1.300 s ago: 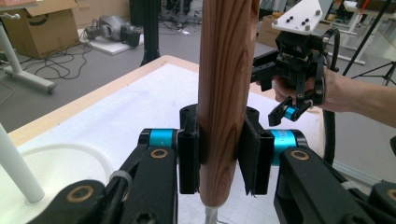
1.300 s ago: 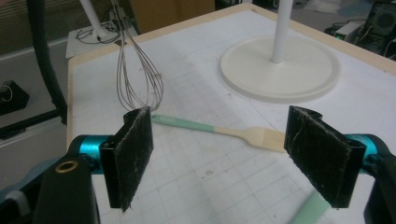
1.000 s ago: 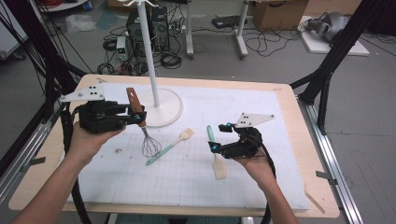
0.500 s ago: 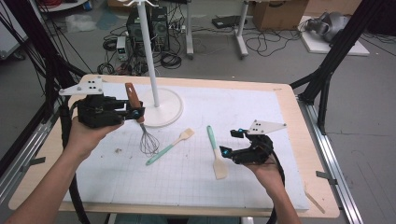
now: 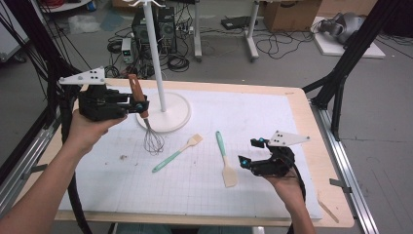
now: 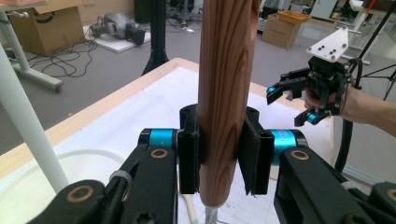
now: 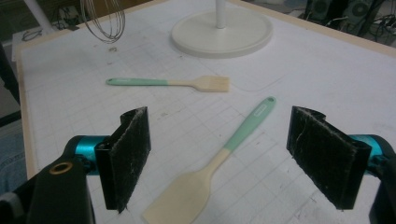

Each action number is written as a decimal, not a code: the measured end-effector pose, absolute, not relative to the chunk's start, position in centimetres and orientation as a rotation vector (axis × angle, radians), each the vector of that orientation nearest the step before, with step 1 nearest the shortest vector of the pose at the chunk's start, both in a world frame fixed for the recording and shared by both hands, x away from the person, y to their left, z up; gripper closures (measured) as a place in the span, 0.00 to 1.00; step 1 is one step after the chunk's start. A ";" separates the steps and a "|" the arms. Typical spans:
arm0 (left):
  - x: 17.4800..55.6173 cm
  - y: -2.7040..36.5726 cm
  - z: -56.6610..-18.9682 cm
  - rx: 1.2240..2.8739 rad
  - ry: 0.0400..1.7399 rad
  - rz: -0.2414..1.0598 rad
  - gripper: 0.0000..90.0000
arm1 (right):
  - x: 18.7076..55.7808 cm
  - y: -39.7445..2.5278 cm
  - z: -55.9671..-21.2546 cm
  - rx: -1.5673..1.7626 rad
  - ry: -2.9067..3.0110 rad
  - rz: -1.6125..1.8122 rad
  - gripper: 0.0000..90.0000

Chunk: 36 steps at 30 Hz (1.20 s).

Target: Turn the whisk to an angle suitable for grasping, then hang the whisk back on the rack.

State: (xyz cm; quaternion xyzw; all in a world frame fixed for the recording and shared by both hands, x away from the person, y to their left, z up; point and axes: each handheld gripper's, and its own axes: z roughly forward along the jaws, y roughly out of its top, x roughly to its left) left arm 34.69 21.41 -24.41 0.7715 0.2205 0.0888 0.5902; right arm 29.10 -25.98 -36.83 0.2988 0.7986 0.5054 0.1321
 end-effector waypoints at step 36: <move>39.8 21.5 -20.6 1.828 0.490 0.169 0.79 | 28.8 -28.0 -38.2 0.936 2.280 1.443 0.23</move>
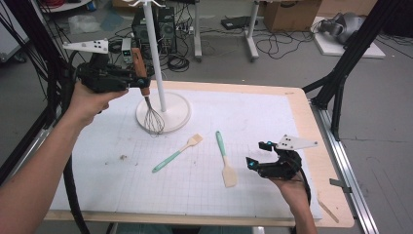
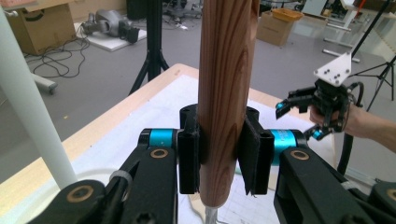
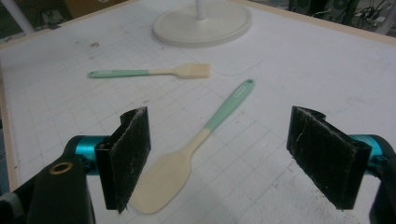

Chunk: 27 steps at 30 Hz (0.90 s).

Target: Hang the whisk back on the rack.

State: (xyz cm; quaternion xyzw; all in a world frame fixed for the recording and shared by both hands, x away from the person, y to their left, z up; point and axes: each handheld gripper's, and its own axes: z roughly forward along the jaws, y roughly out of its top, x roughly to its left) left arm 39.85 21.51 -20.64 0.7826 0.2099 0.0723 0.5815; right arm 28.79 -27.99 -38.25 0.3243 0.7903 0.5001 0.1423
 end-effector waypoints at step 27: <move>44.5 20.6 -16.1 1.811 0.511 0.164 0.79 | 29.3 -28.1 -38.7 0.924 2.286 1.430 0.23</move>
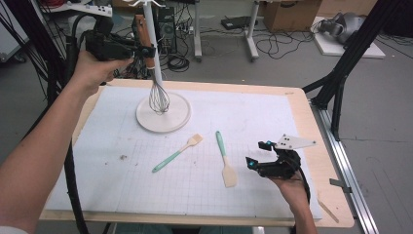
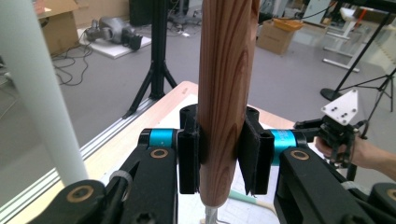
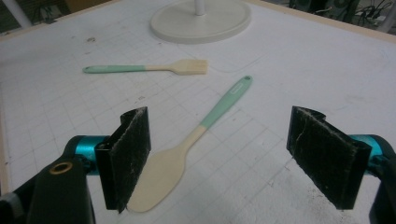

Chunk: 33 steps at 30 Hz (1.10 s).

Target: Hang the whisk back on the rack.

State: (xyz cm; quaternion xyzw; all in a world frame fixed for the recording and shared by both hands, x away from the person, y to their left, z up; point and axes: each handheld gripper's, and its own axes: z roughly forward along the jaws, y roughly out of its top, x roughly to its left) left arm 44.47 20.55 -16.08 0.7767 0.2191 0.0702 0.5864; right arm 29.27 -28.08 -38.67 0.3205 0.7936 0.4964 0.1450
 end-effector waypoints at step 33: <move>47.9 20.0 -14.9 1.786 0.611 0.151 0.79 | 29.2 -27.0 -38.6 0.874 2.326 1.437 0.23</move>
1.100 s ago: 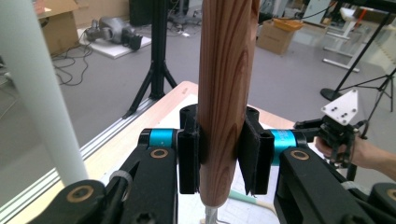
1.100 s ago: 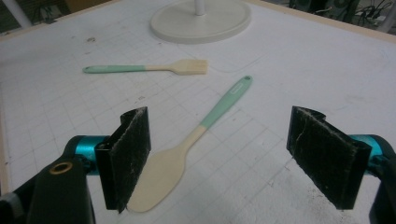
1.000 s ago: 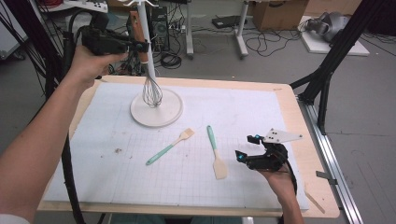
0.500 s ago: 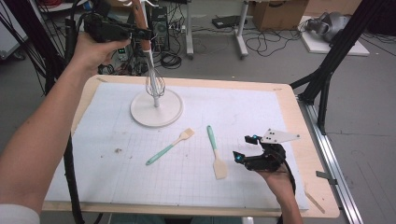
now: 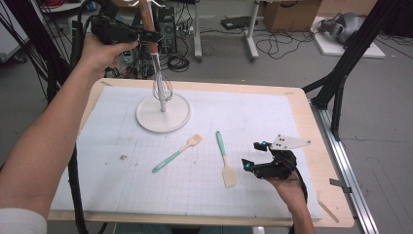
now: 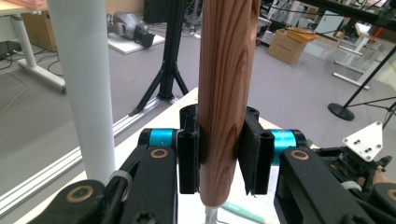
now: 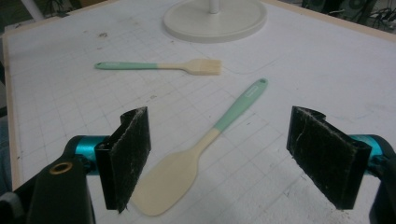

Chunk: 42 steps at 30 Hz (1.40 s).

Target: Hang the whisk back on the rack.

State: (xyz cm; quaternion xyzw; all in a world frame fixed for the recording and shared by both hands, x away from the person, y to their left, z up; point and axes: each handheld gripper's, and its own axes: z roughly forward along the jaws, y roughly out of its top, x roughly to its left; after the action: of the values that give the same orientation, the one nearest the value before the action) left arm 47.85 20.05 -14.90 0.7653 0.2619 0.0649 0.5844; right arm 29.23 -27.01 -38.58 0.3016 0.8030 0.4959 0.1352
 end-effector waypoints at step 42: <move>46.1 21.3 -15.1 1.821 0.654 0.300 0.56 | 29.3 -27.4 -38.5 0.867 2.331 1.467 0.23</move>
State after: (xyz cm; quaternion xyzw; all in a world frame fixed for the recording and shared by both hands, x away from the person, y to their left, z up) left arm 46.10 21.29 -15.12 0.7720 0.2772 0.1273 0.5577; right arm 29.34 -27.39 -38.55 0.2980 0.8007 0.5039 0.1268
